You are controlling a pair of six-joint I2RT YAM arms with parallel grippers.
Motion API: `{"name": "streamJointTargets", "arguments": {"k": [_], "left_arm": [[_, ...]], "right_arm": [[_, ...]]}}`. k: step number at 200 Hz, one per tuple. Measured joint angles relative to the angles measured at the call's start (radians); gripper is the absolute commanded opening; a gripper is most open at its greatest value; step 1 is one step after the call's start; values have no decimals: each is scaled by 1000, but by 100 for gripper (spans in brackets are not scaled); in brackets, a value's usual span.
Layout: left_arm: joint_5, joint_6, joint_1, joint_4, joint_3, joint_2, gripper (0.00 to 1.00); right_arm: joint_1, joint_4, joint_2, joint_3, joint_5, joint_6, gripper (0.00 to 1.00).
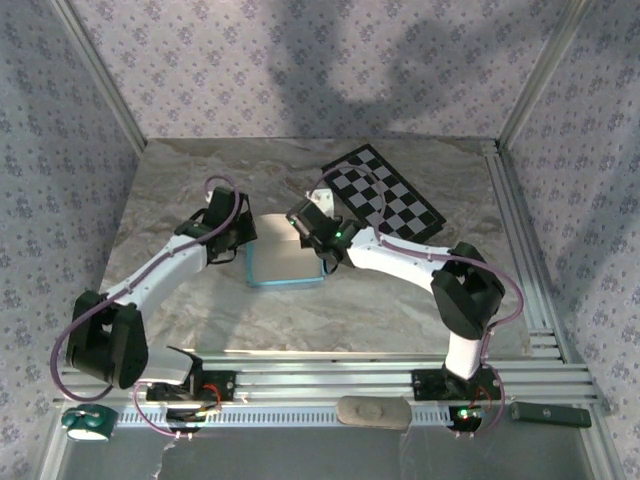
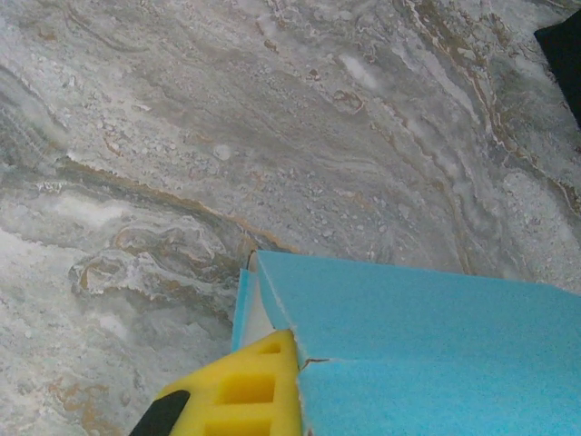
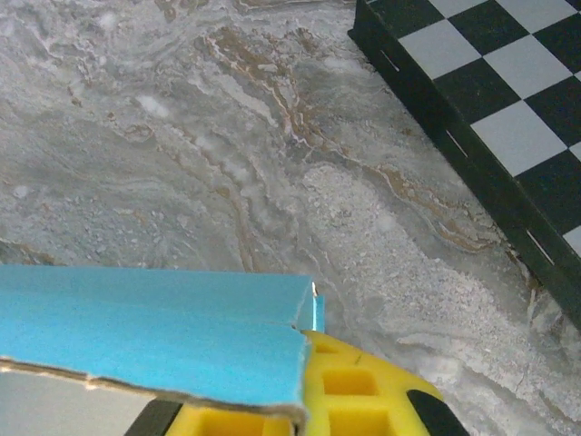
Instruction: Fold the paper box
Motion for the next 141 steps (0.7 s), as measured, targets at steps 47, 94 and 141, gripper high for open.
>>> {"name": "streamJointTargets", "arguments": {"k": [47,94,141], "left_arm": [[-46,-20,-56,32,-71,-60,0],[-78,-47,-100,85,-167,-113,0],[-120,-80,-142,99,-225,-160,0]], "right_arm": [[41,85,-50,-116,75,40,0],[75,145,-72,-199,113,63,0],[105,174,-78,-241,151,77,0]]}}
